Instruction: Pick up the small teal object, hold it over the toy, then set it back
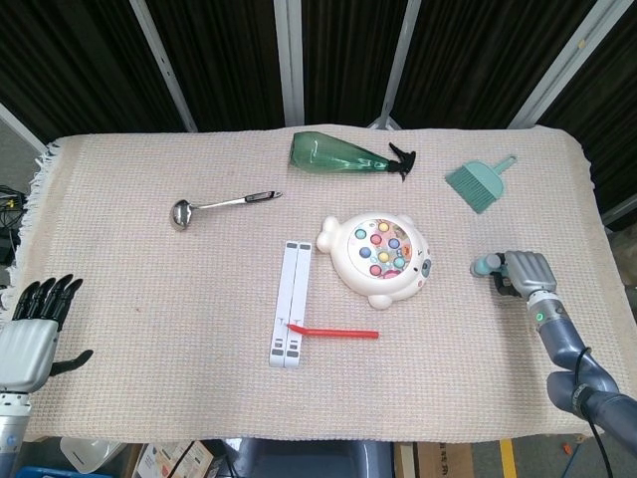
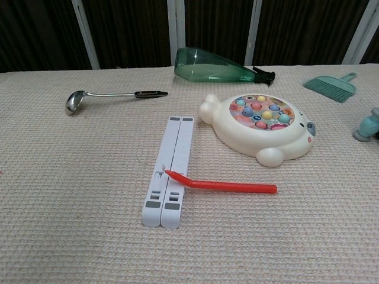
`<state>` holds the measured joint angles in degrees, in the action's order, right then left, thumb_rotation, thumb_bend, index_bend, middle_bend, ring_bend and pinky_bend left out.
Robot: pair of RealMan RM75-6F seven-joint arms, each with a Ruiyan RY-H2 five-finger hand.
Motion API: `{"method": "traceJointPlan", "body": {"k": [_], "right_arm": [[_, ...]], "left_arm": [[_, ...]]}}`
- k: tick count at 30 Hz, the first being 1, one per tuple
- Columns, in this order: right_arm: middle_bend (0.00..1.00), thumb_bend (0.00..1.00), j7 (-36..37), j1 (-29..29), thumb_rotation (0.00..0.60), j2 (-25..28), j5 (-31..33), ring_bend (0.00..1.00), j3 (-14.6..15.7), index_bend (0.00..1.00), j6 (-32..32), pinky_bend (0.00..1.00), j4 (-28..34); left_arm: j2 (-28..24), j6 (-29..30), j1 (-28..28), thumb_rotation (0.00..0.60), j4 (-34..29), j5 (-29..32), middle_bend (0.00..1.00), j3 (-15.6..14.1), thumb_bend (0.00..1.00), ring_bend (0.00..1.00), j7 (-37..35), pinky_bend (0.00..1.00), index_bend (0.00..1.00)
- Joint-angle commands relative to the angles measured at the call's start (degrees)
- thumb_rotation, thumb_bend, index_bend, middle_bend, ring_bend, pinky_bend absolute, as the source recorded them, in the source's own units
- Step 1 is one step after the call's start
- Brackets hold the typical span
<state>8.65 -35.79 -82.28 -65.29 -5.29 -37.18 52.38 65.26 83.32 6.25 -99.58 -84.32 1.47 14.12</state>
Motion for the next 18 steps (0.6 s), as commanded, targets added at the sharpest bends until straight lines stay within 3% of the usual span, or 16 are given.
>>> {"method": "traceJointPlan", "body": {"k": [1,9,18], "right_arm": [[0.54,0.54,-0.78,-0.19,0.600,0.42,0.55,0.36,-0.39,0.53,0.58,0.30,0.54],[0.50,0.42,-3.33,-0.53,0.600,1.25,2.71,0.33,-1.07,0.47,2.54,0.29,1.81],[0.48,0.41,-5.55,-0.92,0.600,2.37,4.73,0.31,-2.07,0.44,3.31,0.28,3.79]], "left_arm": [[0.07,-0.20,0.11,0.600,0.10,0.11,0.01,0.05,0.09,0.00,-0.03,0.00,0.06],[0.33,-0.71,0.34,0.600,0.46,0.55,0.01,0.19,0.09,0.00,-0.23,0.00,0.06],[0.56,-1.29,0.67,0.600,0.75,0.98,0.01,0.35,0.09,0.00,-0.25,0.00,0.05]]}}
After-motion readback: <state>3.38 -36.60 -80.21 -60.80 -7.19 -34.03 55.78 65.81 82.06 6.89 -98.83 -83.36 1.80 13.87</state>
